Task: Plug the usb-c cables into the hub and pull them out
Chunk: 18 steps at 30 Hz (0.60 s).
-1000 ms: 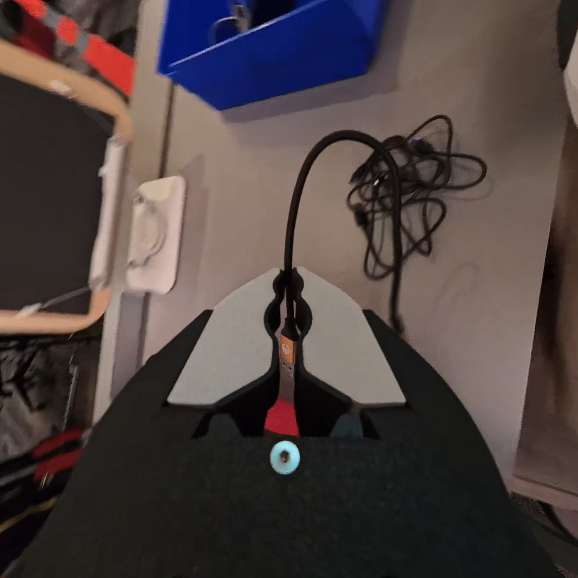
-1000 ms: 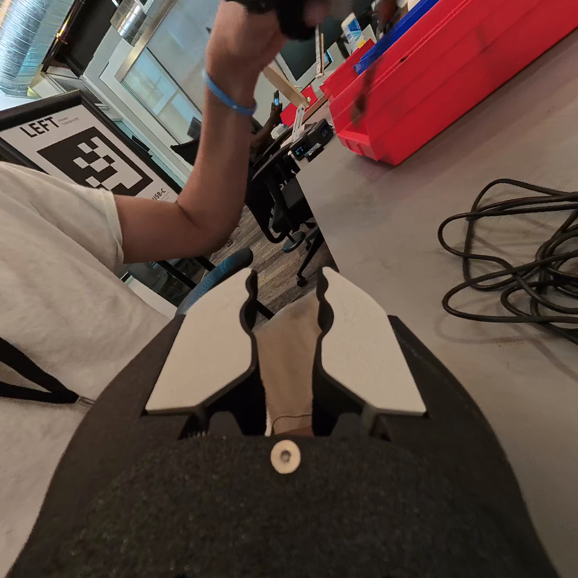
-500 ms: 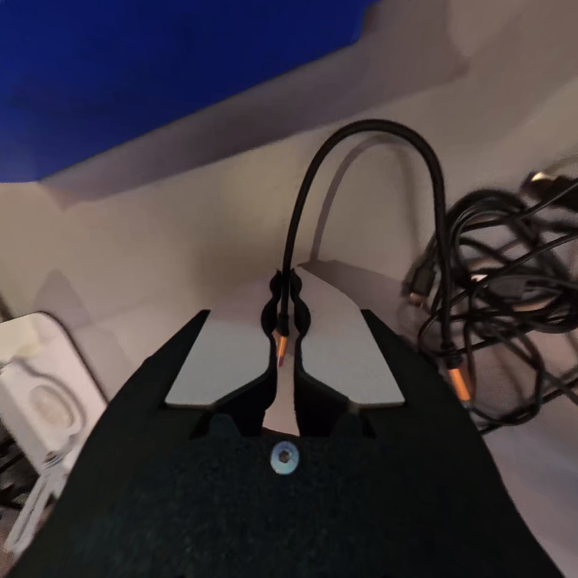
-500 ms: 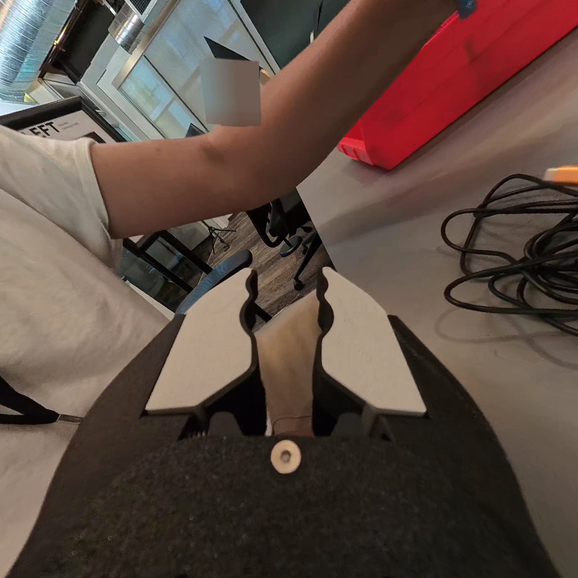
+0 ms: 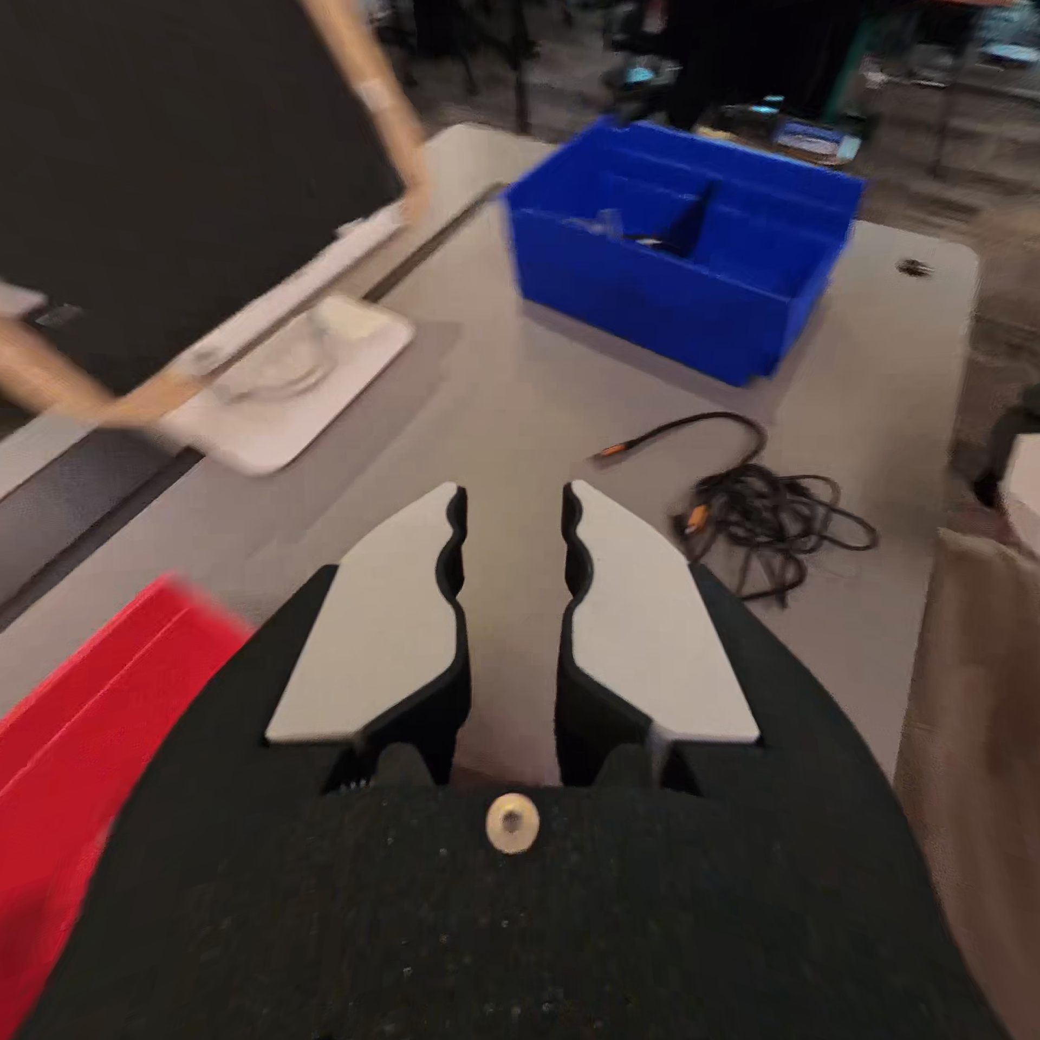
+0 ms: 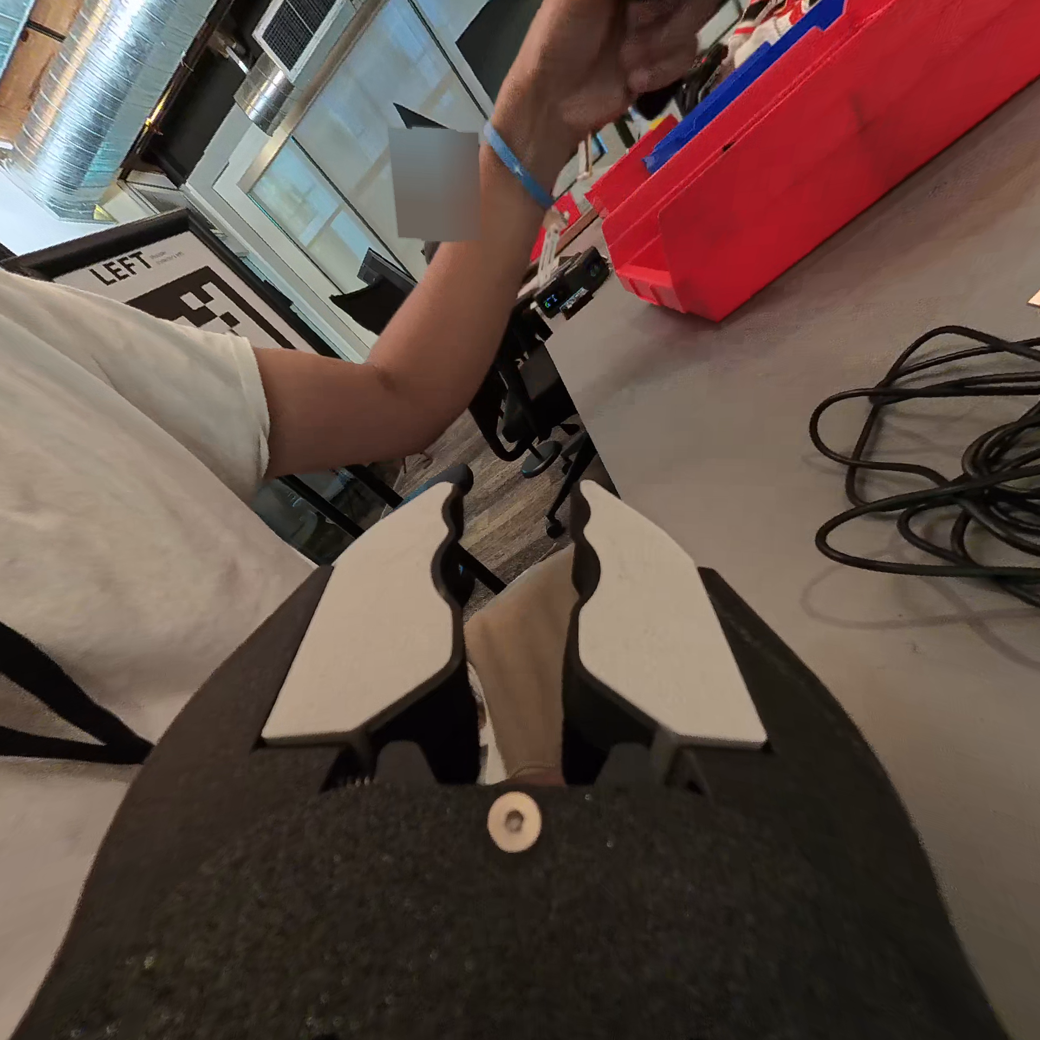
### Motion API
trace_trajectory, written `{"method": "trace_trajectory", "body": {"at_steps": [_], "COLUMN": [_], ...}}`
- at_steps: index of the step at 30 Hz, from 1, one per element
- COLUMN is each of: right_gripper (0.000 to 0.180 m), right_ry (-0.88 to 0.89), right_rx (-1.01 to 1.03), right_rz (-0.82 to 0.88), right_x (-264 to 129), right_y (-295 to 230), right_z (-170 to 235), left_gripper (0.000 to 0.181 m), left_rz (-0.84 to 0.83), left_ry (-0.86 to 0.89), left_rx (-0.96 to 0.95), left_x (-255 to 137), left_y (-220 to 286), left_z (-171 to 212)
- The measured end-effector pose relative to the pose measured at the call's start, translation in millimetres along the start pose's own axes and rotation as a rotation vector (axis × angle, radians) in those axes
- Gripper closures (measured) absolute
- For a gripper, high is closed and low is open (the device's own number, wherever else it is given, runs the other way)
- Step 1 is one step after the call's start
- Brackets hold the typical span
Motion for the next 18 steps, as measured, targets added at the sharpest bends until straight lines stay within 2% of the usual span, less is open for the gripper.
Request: {"method": "trace_trajectory", "body": {"at_steps": [2, 4, 6, 10, 13, 16, 18], "right_gripper": [0.144, 0.144, 0.144, 0.144, 0.144, 0.144, 0.144], "right_ry": [-0.001, -0.008, -0.014, -0.02, -0.025, -0.036, -0.035], "right_rx": [0.002, 0.003, 0.003, 0.004, 0.0, -0.005, -0.012], "right_rz": [0.0, 0.003, 0.006, 0.007, 0.005, 0.004, 0.005], "right_x": [1, 3, 4, 6, 7, 8, 7], "right_y": [1, 2, 3, 4, 3, 2, 1], "right_z": [0, 0, 0, 1, 2, 4, 4], "left_gripper": [0.144, 0.134, 0.147, 0.144, 0.141, 0.139, 0.13], "left_rz": [-0.127, -0.207, -0.317, -0.395, -0.335, -0.428, -0.498], "left_ry": [-0.082, -0.118, -0.143, -0.337, -0.326, -0.286, -0.331], "left_rx": [-0.183, -0.42, -0.629, -0.936, -1.187, -1.306, -1.324], "left_x": [-40, -59, -64, -46, -26, -10, 1], "left_y": [-46, -85, -118, -157, -176, -193, -196], "left_z": [17, 34, 56, 110, 133, 147, 155]}}
Point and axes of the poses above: each gripper's, where its closed fingertips meet, x out along the fingers, z out of its underside, y = z × x across the jaws, the point moved 6 cm from there along -x, back along the fingers, and after that the axes turned 6 degrees about z, right-handed, at the moved point
